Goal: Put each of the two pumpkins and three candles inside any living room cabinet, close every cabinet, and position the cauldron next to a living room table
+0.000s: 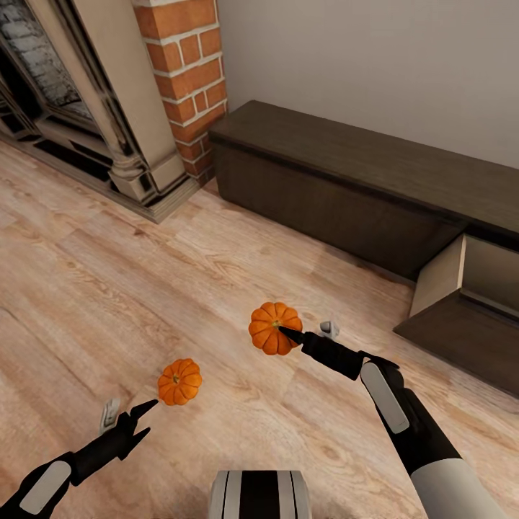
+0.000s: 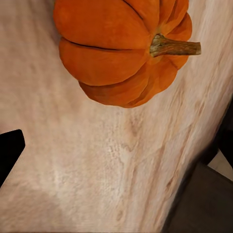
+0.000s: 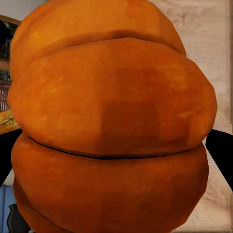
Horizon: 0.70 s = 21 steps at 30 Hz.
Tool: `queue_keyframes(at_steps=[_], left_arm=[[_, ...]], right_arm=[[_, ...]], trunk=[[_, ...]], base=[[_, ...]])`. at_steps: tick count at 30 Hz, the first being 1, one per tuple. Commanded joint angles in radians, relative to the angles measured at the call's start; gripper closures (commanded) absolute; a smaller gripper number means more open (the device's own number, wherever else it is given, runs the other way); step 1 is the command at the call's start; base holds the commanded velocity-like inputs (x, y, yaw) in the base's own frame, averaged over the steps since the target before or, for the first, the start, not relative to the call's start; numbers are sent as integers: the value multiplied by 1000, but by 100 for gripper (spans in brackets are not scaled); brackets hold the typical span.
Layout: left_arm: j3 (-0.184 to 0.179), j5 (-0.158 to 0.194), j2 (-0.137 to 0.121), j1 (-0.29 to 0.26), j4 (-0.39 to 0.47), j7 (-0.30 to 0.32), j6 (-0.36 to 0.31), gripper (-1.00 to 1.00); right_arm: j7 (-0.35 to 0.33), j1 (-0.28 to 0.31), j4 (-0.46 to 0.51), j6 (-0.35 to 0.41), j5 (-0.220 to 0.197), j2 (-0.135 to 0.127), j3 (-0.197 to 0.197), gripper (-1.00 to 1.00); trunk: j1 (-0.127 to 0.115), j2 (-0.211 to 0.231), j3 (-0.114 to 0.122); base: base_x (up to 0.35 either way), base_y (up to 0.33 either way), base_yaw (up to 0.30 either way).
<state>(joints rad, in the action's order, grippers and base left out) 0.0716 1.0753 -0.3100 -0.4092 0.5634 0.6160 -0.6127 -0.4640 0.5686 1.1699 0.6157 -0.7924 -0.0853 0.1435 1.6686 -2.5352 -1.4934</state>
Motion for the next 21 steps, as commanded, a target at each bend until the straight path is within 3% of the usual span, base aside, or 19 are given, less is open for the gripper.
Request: queue_keyframes(at_steps=[1, 11, 21], left_arm=[[2, 4, 0, 0, 0, 1, -7, -100], [5, 3, -1, 0, 0, -1, -7, -100], [5, 2, -2, 0, 0, -2, -7, -100]], right_arm=[[1, 1, 1, 4, -8, -1, 1, 100], [1, 1, 0, 4, -8, -1, 1, 100], [1, 1, -1, 3, -8, 0, 1, 100]], trunk=[[0, 0, -1], [0, 0, -1], [0, 0, -1]], base=[[0, 0, 0], [3, 0, 0], [143, -14, 0]])
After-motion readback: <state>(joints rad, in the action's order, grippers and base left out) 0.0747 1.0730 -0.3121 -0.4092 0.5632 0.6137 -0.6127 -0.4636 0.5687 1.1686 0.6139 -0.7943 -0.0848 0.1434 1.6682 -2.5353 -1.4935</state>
